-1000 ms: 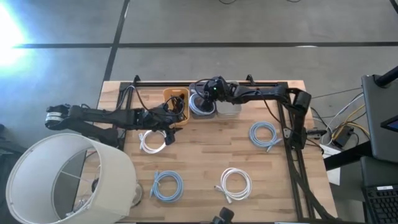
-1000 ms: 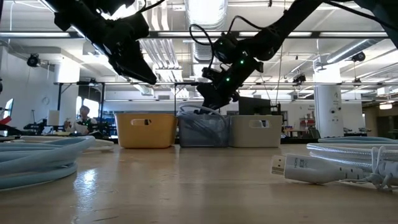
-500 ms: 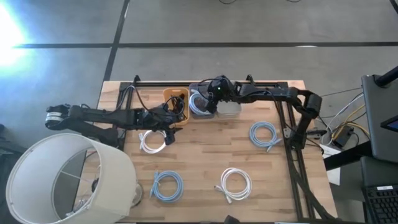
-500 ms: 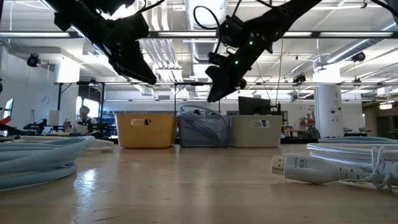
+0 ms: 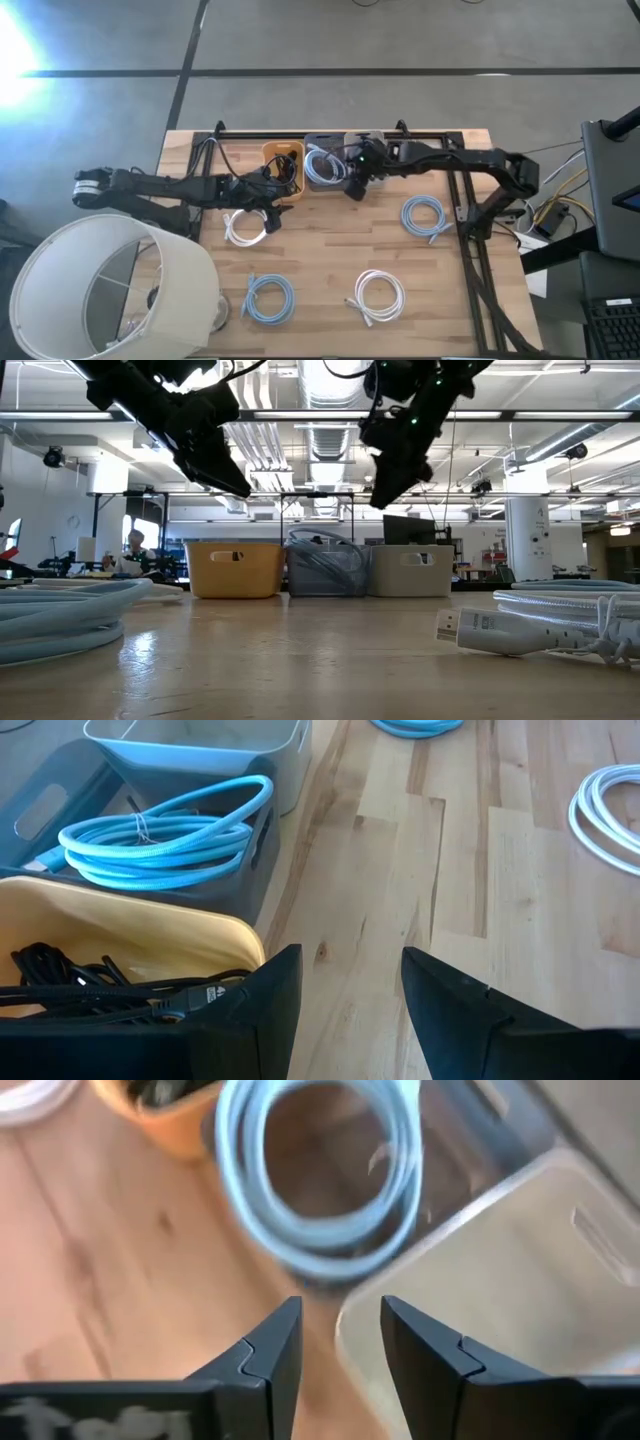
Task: Pick & Place USB Port
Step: Put the top blue hdmi cable into the black bin
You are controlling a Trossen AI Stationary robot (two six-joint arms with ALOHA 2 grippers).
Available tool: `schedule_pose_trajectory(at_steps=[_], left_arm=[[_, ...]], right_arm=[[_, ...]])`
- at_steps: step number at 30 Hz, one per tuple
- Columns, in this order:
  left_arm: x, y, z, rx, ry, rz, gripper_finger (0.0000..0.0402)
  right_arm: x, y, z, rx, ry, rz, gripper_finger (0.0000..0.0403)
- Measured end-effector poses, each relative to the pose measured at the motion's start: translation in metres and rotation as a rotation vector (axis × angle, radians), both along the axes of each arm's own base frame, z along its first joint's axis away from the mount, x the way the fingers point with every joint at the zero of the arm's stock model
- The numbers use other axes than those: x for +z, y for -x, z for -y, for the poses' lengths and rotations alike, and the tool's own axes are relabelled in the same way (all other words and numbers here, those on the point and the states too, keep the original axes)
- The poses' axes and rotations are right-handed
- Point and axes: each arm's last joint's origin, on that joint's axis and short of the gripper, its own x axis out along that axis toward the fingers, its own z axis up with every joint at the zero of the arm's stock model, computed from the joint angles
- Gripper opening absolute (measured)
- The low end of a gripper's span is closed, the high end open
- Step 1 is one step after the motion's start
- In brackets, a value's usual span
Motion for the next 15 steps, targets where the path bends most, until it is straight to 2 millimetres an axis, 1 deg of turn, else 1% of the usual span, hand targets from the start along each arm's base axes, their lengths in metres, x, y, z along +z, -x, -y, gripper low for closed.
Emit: schedule_pose_trajectory(at_steps=[4,7,11,15], left_arm=[[0.000,0.000,0.000,0.000,0.000,0.000,0.0177],[0.000,0.000,0.000,0.000,0.000,0.000,0.0177],[0.000,0.000,0.000,0.000,0.000,0.000,0.0177],[0.000,0.000,0.000,0.000,0.000,0.000,0.0177]], right_arm=[[0.003,0.012,-0.018,-0.019,-0.050,-0.056,0.0143],[0.000,0.020,-0.029,-0.043,-0.089,-0.100,0.0148],[-0.005,0.029,-0.042,-0.072,-0.122,-0.126,0.0151],[-0.017,0.041,-0.054,-0.103,-0.154,-0.155,0.0149]])
